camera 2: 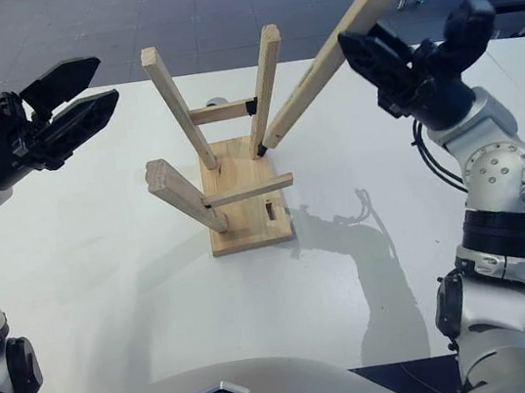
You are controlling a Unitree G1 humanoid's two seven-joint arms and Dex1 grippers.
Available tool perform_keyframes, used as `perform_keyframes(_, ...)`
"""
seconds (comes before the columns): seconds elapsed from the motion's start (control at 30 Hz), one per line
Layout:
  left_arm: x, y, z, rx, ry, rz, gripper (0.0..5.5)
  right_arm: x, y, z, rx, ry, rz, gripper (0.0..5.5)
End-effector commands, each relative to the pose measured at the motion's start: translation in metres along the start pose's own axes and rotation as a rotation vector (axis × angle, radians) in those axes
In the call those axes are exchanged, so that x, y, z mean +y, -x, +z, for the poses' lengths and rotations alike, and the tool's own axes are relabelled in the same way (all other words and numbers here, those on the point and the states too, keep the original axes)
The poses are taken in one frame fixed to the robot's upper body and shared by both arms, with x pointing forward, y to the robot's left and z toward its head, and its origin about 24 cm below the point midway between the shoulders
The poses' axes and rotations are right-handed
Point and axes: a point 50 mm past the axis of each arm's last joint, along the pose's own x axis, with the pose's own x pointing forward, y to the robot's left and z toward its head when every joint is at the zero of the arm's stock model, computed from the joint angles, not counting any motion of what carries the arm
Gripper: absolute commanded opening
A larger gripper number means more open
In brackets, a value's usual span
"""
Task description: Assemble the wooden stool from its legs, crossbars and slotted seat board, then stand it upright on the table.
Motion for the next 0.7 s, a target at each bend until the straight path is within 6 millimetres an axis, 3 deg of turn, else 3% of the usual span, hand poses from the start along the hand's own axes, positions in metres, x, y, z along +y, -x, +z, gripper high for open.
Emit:
perform_keyframes(0.03,-0.004,0.0,0.009,-0.056,-0.018,0.019,3.37,-0.002,0.019,-0.021,0.076,-0.049,-0.014,2.06)
perform_keyframes(0.23,-0.005,0.001,0.005,-0.067,0.003,0.048,3.37,0.003,0.041,-0.057,0.153,-0.22,-0.029,2.06)
perform_keyframes(0.5,-0.004,0.004,0.003,-0.067,0.014,0.06,3.37,0.007,0.043,-0.052,0.164,-0.22,0.028,2.06)
perform_keyframes(0.7,-0.002,0.004,0.002,-0.059,0.014,0.065,3.37,0.005,0.027,-0.043,0.229,-0.146,0.103,2.05)
